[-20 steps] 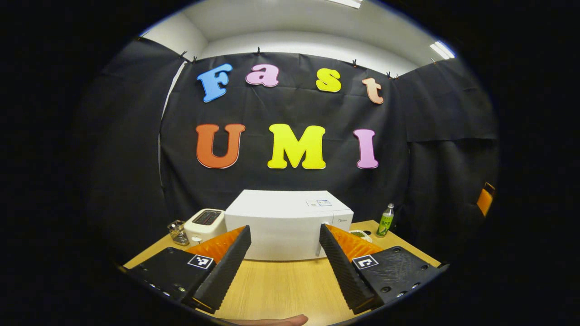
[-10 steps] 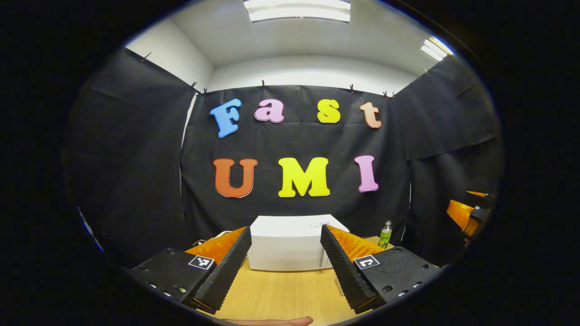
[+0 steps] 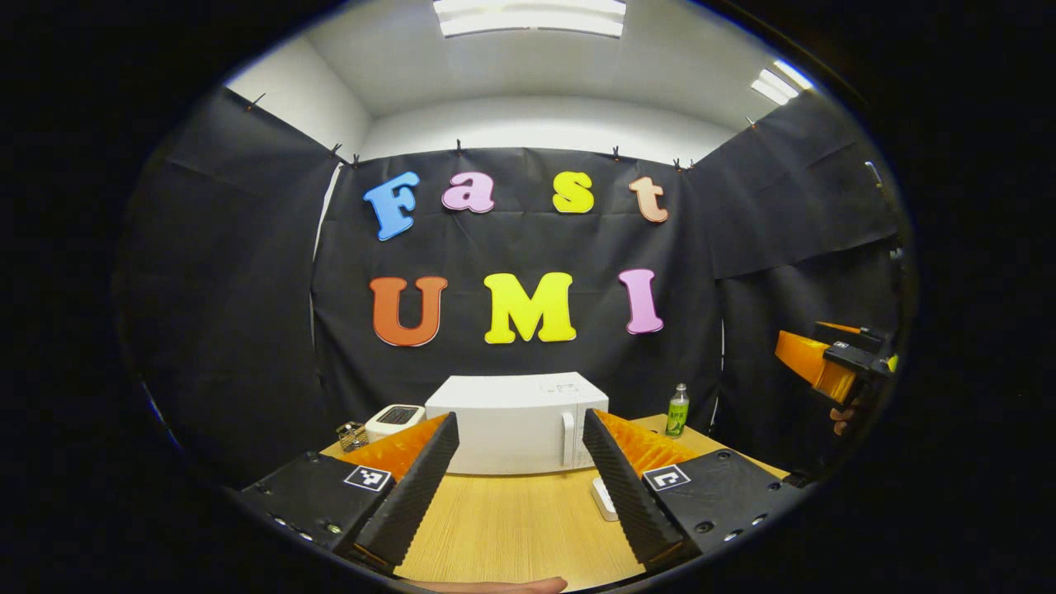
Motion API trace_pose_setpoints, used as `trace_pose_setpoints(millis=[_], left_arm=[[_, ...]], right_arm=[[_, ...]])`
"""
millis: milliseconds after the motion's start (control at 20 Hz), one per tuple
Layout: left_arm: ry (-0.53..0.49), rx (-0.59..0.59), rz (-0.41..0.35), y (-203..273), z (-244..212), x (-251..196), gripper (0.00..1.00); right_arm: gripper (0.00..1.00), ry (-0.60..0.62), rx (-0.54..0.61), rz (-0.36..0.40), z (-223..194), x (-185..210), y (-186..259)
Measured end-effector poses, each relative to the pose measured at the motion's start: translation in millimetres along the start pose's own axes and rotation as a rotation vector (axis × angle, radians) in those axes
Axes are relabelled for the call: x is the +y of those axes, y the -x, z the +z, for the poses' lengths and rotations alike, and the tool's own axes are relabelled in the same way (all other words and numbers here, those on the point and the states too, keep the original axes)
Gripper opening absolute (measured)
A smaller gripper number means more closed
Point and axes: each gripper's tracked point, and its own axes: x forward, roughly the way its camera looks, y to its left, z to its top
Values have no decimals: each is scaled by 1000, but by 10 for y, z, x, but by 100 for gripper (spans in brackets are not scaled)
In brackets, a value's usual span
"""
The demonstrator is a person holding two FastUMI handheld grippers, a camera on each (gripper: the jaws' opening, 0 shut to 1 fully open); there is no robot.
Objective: Open the microwave oven with the left hand, put the food in, and close the microwave oven.
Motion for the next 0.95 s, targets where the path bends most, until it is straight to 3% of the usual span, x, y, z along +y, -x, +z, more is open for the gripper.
trace_pose_setpoints(millis=[200, 250, 300, 450, 500, 550, 650, 700, 950], left_arm=[[14, -10, 11, -2, 37, 37, 96], [20, -7, 6, -1, 36, 38, 96], [23, -4, 5, -1, 23, 39, 96], [17, 4, 14, 18, 0, 44, 96], [6, 5, 22, 35, 2, 63, 96], [-5, 1, 35, 29, 18, 101, 96], [-6, -8, 42, 30, 49, 116, 96], [-2, -9, 37, 34, 49, 107, 96], [-10, -10, 33, 39, 44, 145, 96]], right_arm=[[100, 9, 2, -13, -35, -75, 10], [91, 10, 3, -14, -43, -83, 12], [100, 9, 2, -13, -37, -76, 22], [100, 15, -1, -8, -33, -53, 31], [91, 15, -4, -4, -34, -37, 31], [100, 12, -15, 5, -14, -5, 34], [100, -11, -18, 20, -21, 43, 30], [91, -19, -17, 29, -45, 68, 23], [91, -6, -3, 20, -66, 67, -24]])
